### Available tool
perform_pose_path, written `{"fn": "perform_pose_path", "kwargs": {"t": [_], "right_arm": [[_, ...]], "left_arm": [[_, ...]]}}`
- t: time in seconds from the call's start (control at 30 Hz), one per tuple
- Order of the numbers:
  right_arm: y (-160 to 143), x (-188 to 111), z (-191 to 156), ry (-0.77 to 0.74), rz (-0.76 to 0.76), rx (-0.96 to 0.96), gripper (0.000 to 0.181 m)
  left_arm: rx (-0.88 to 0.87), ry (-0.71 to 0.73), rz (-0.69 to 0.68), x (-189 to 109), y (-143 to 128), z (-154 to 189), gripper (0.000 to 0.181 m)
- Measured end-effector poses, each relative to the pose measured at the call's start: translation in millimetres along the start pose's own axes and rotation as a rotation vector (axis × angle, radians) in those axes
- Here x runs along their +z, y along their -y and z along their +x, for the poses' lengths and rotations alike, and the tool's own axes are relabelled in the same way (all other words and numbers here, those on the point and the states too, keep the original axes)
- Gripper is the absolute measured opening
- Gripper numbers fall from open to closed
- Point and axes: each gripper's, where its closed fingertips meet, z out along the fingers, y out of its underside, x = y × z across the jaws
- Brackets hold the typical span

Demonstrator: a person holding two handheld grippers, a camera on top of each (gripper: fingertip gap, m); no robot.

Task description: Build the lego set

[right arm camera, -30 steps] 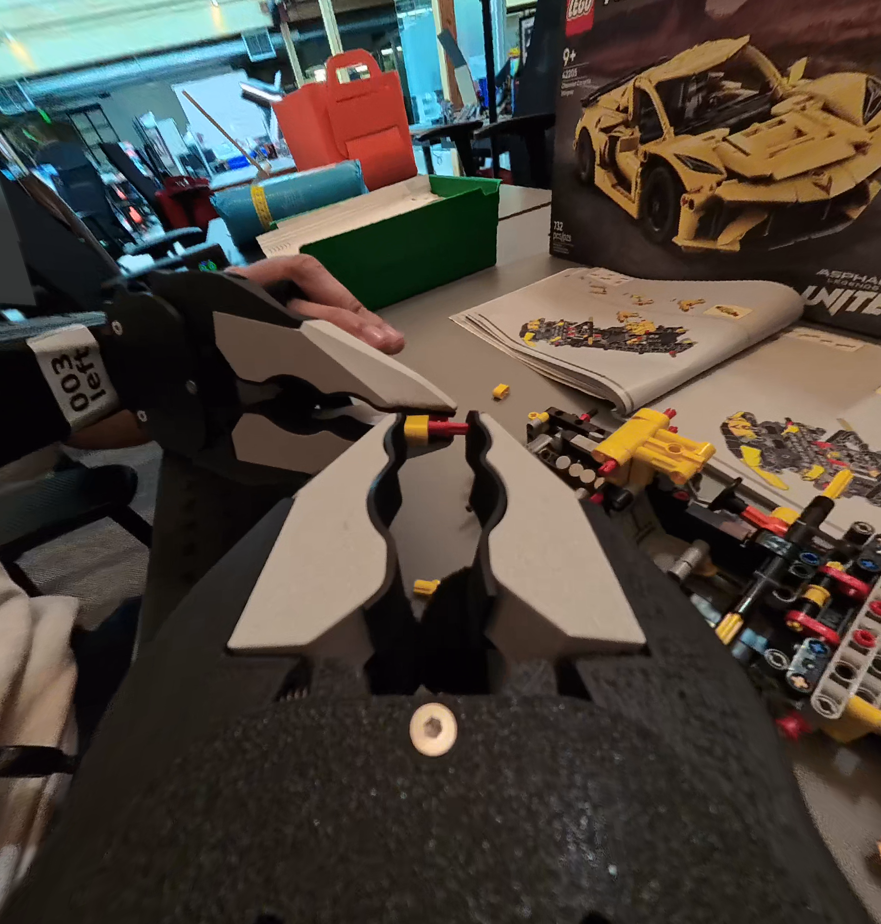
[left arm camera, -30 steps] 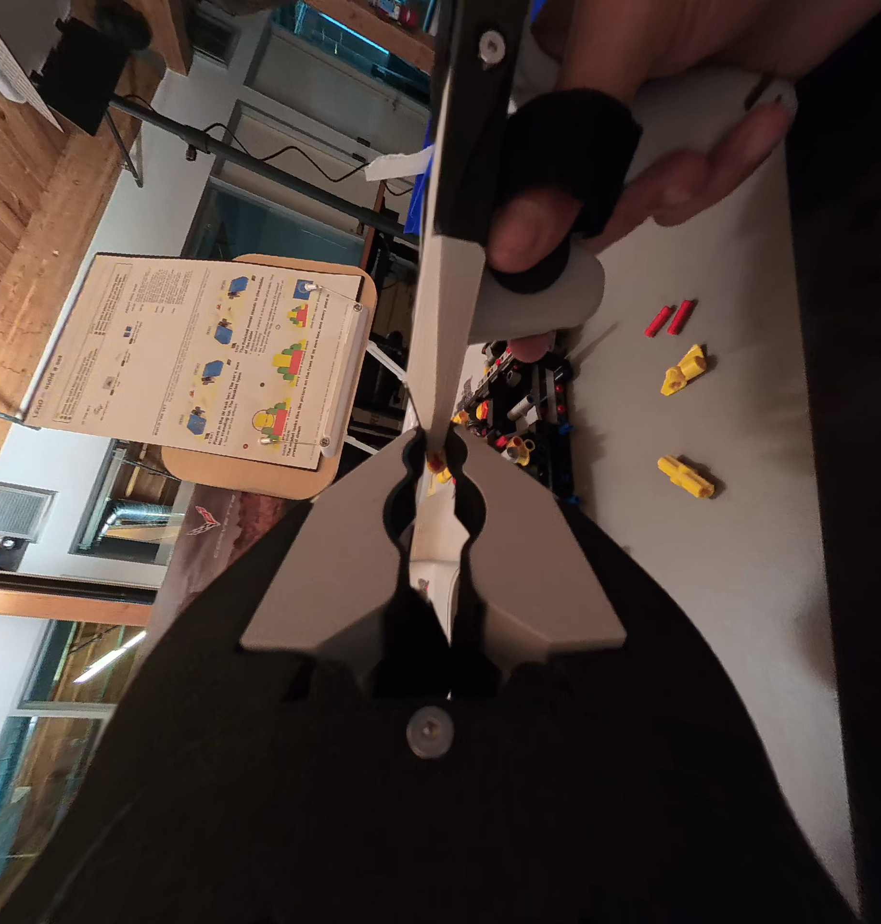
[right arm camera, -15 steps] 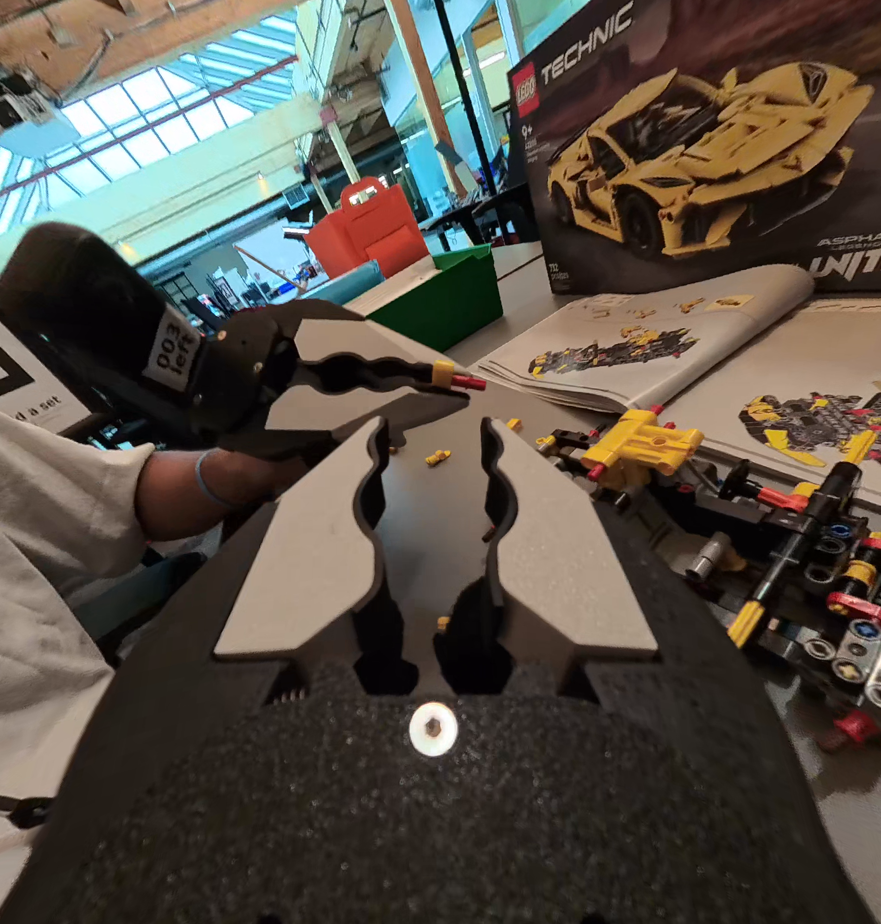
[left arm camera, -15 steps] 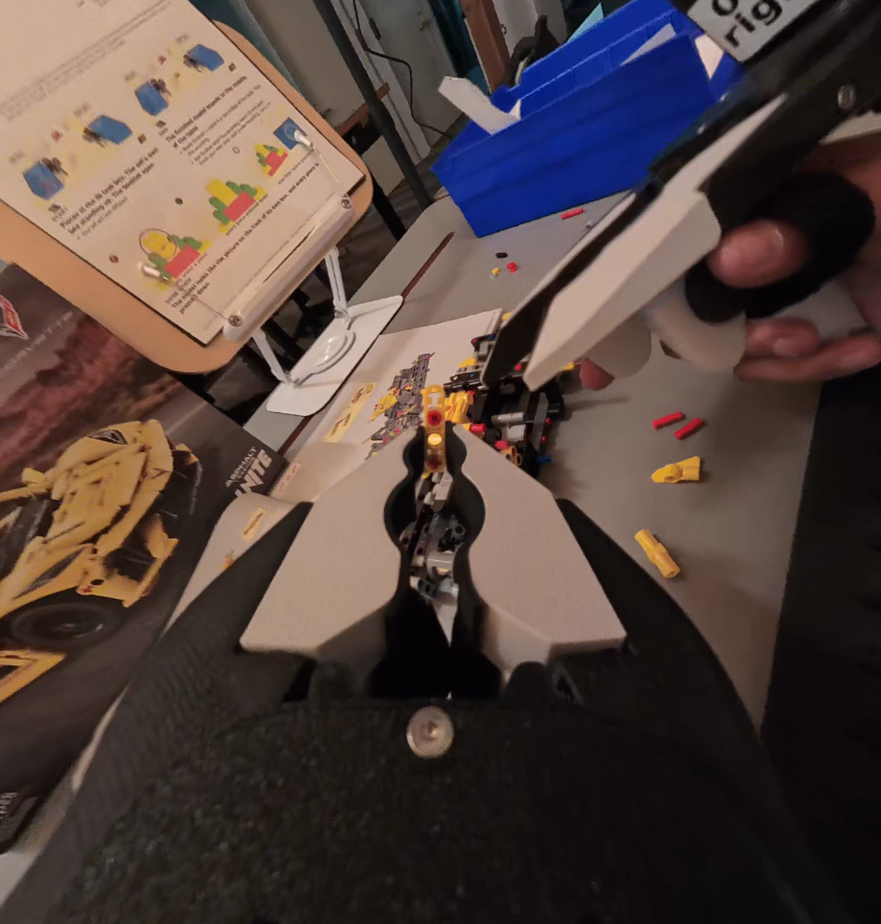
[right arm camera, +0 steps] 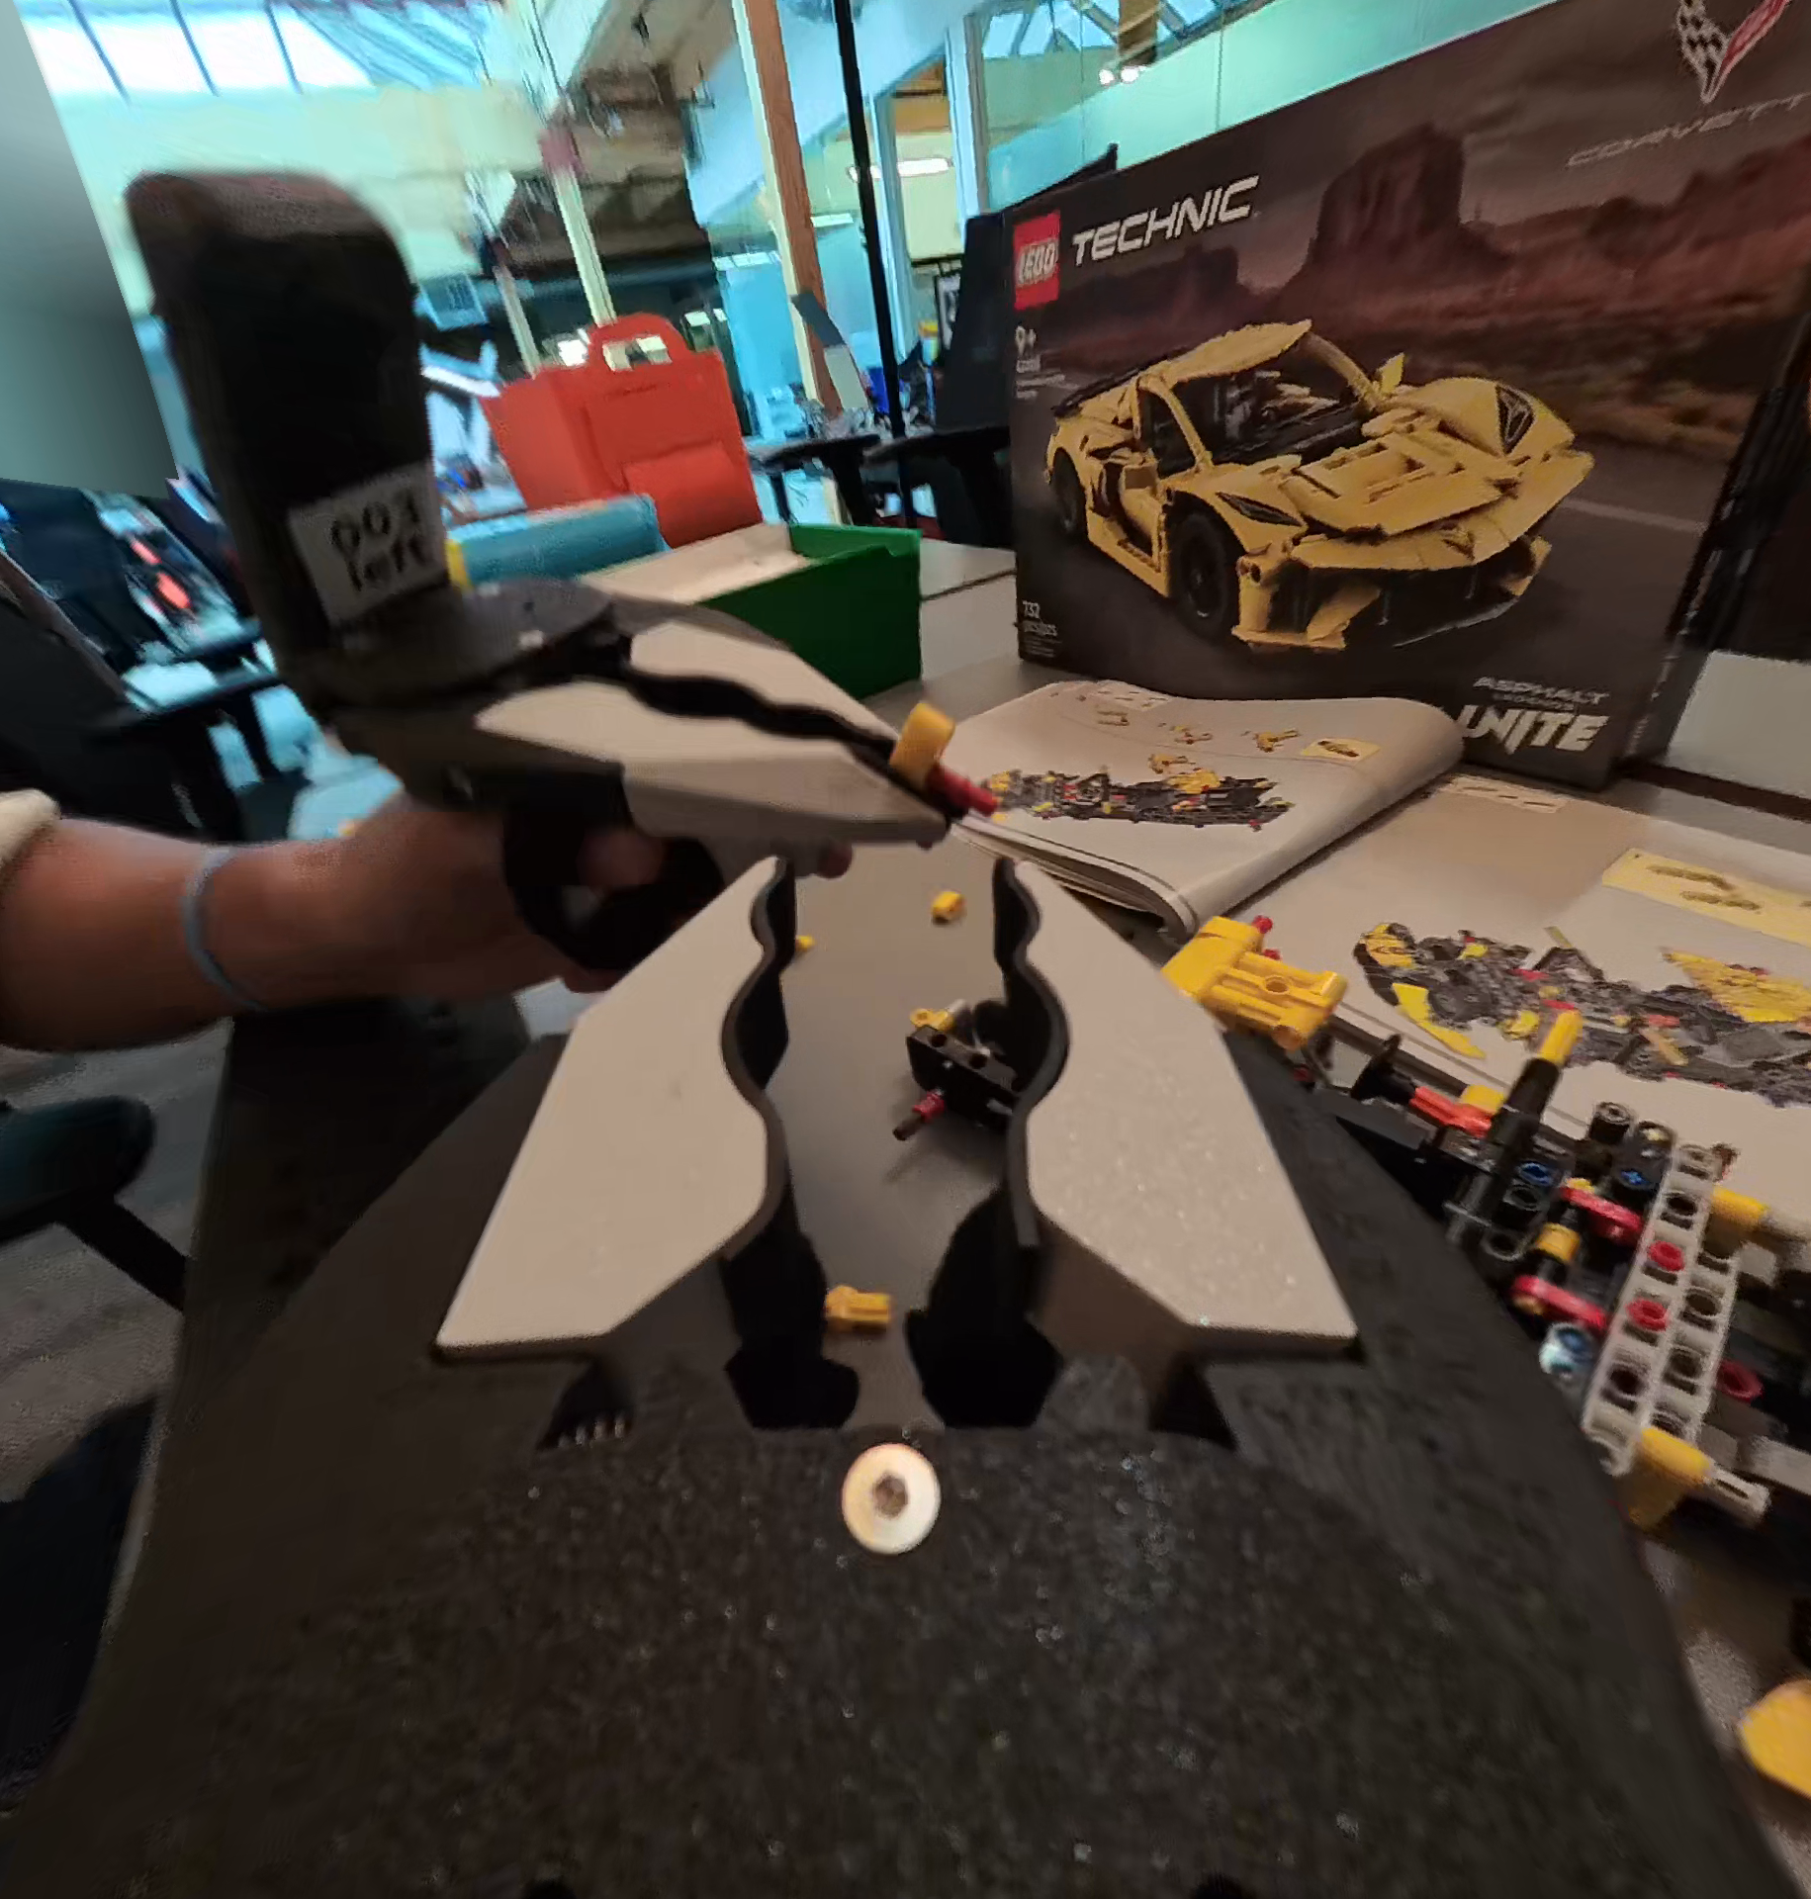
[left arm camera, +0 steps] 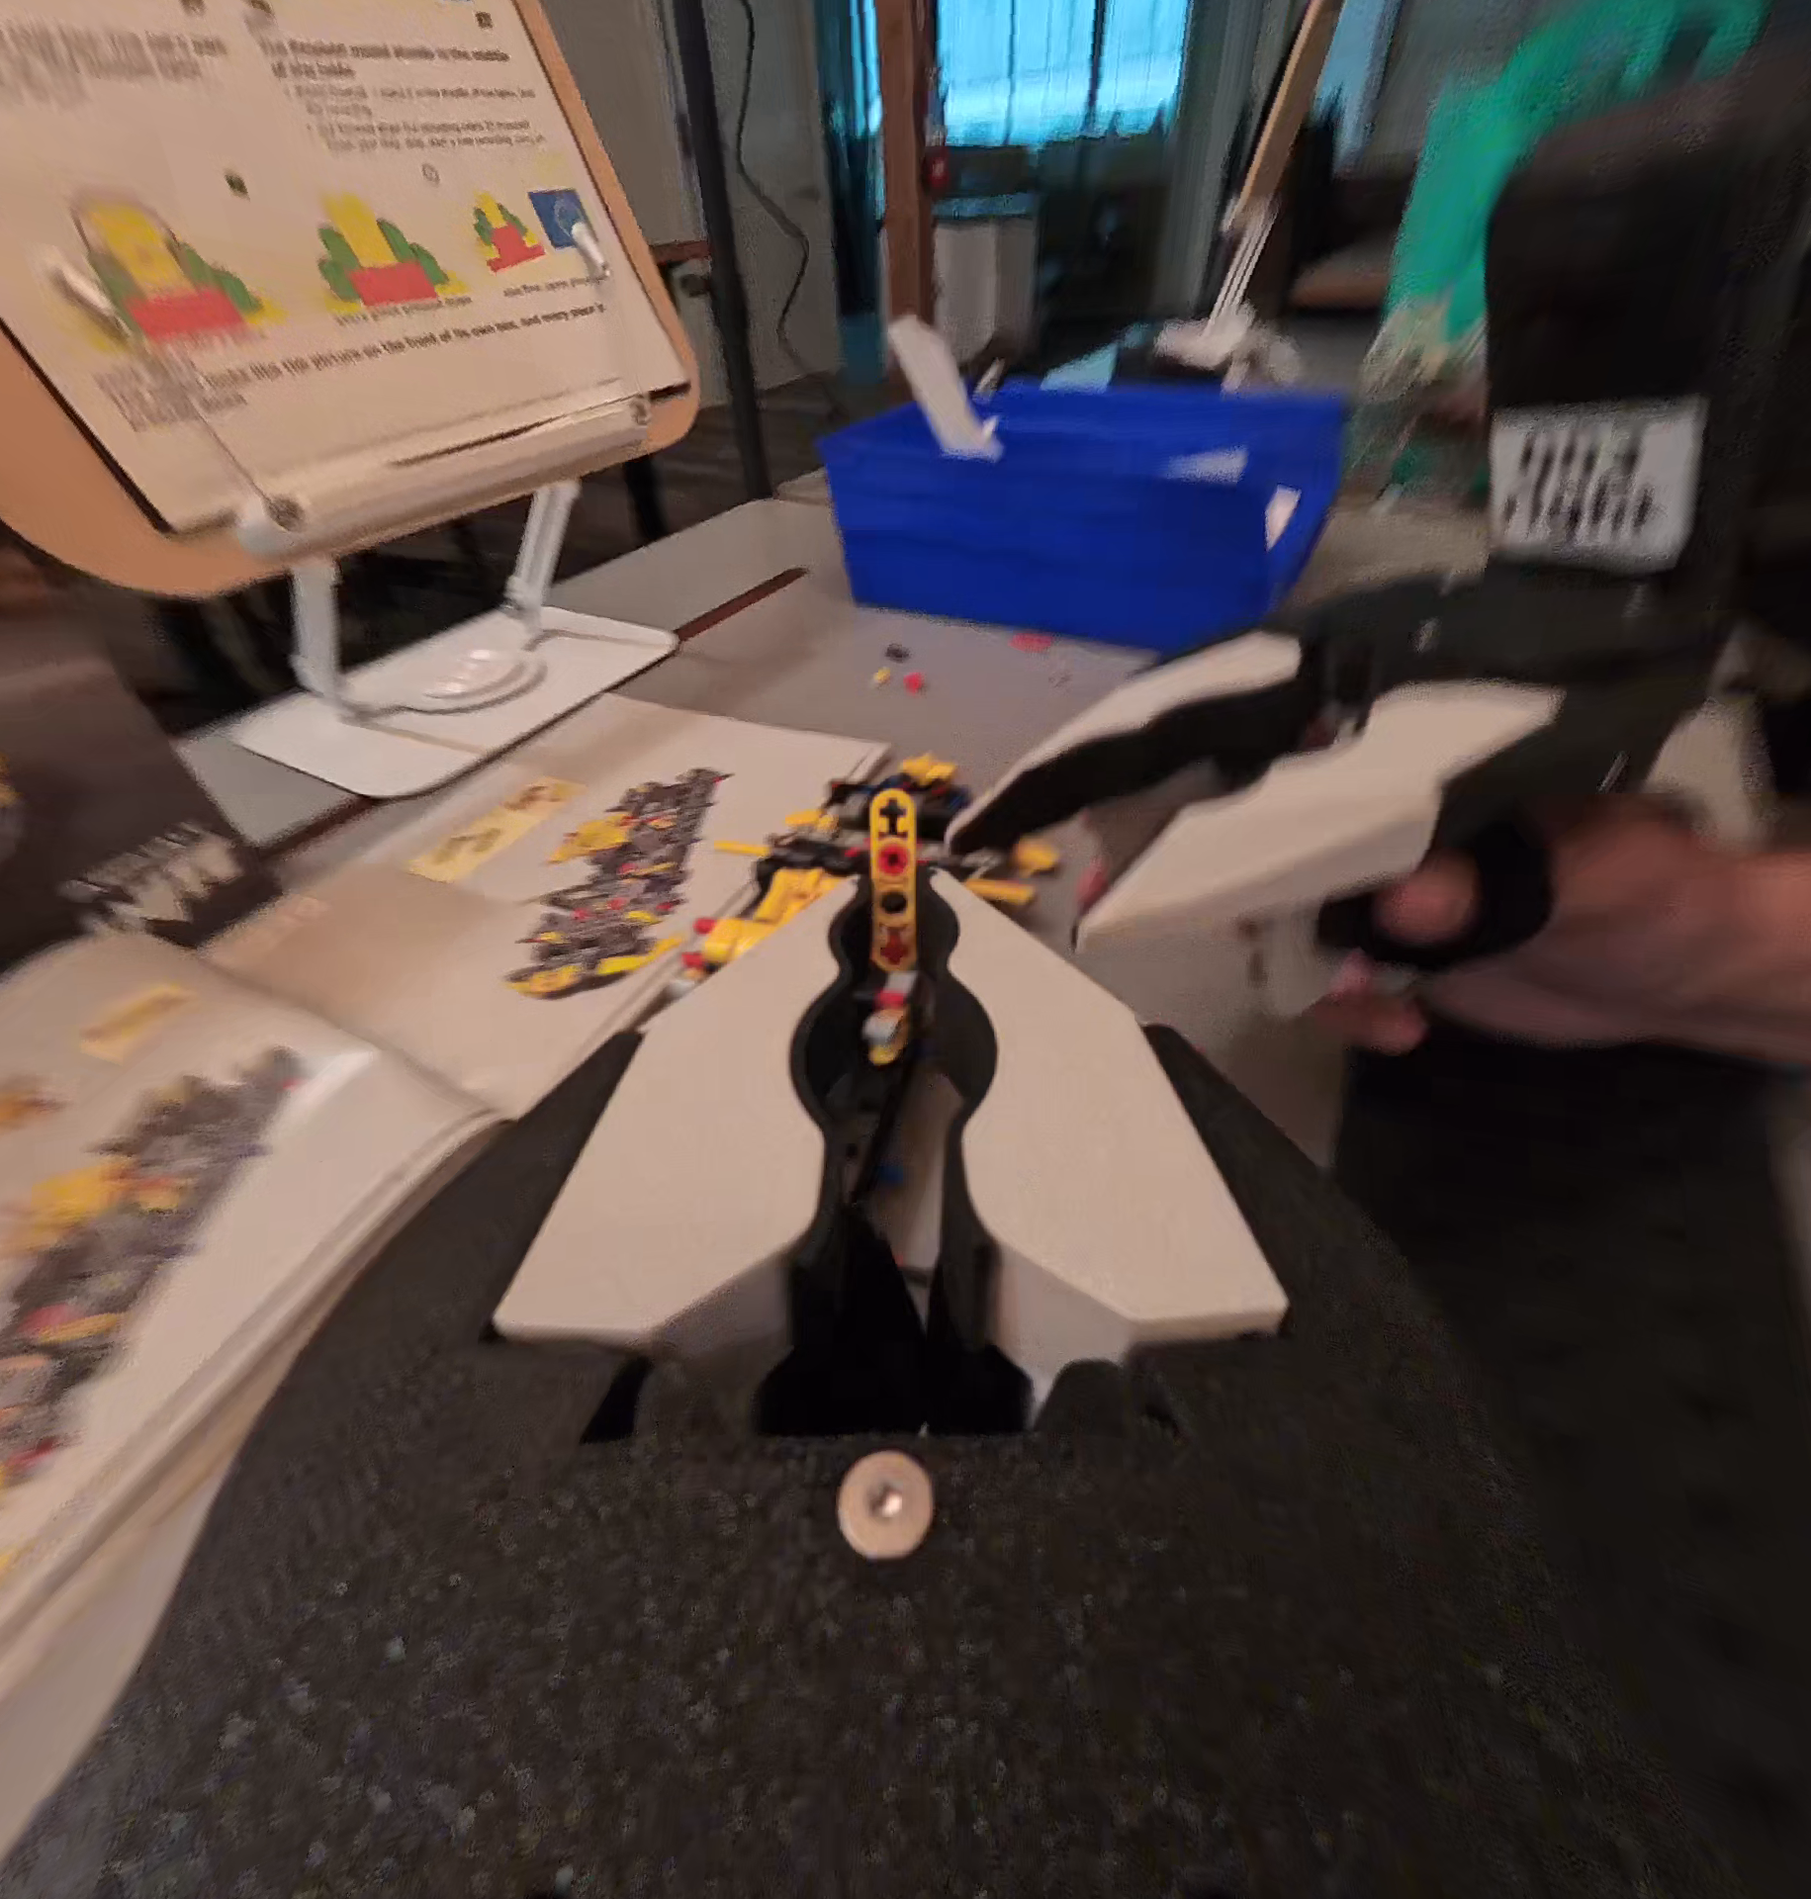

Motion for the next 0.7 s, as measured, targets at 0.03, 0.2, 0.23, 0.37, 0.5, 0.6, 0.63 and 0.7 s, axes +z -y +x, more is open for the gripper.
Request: {"fn": "perform_pose_path", "kwargs": {"t": [0.03,0.2,0.23,0.37,0.5,0.6,0.63,0.7], "right_arm": [[-3.2,2.6,-1.1,-0.026,-0.023,-0.060,0.039],[-2.0,6.7,4.7,-0.202,-0.057,-0.234,0.032],[2.0,6.1,5.3,-0.223,-0.041,-0.233,0.032],[6.8,7.5,3.9,-0.260,-0.025,-0.275,0.034],[7.7,13.4,8.2,-0.308,-0.023,-0.244,0.033],[7.1,10.4,18.7,-0.363,-0.034,-0.221,0.029],[7.5,9.0,19.4,-0.362,-0.030,-0.211,0.028],[7.1,8.7,18.9,-0.358,-0.031,-0.204,0.030]], "left_arm": [[-0.108,-0.048,0.038,-0.9,5.5,0.1,0.007],[-0.658,-0.325,0.181,-1.3,21.0,3.0,0.007],[-0.767,-0.372,0.217,-1.9,23.4,-0.1,0.007],[-0.946,-0.438,0.227,3.1,14.6,-6.8,0.007],[-0.940,-0.446,0.209,9.3,11.8,-1.2,0.007],[-0.974,-0.485,0.196,10.7,10.7,3.0,0.007],[-0.986,-0.492,0.198,10.8,10.6,4.0,0.007],[-0.984,-0.491,0.197,11.2,10.0,4.9,0.007]]}}
